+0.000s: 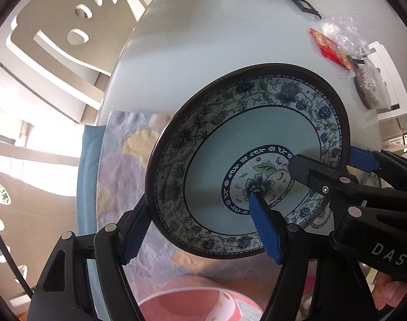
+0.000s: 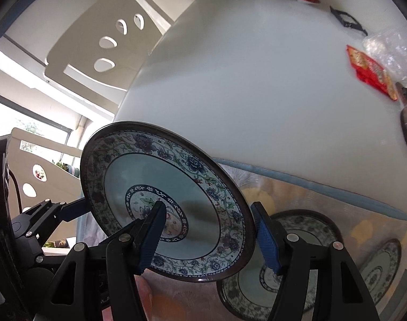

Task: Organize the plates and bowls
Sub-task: 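Lift the floral plate off the tablecloth with both grippers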

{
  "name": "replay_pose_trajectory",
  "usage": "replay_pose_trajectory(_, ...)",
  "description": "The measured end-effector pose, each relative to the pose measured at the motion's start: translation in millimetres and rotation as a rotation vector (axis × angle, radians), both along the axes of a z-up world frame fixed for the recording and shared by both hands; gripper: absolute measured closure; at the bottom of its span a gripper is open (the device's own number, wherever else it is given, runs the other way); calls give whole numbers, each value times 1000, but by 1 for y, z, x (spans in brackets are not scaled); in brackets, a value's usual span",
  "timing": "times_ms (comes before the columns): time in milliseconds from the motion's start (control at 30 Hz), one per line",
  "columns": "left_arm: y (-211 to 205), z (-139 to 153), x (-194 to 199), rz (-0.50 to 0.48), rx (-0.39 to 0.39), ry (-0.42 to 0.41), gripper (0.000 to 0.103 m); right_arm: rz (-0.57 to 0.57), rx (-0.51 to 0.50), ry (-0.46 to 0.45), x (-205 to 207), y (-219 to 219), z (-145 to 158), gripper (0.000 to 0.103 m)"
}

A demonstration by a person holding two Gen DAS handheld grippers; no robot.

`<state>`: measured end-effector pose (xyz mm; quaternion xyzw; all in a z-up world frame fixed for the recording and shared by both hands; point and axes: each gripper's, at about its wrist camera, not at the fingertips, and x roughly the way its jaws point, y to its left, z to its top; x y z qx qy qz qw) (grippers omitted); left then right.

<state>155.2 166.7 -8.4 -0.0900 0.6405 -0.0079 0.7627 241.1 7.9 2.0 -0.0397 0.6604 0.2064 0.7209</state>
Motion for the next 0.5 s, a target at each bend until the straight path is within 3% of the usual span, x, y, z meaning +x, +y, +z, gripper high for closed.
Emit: replay_pose_trajectory(500, 1, 60, -50, 2, -16, -69, 33, -13, 30, -92, -56, -9, 81, 39)
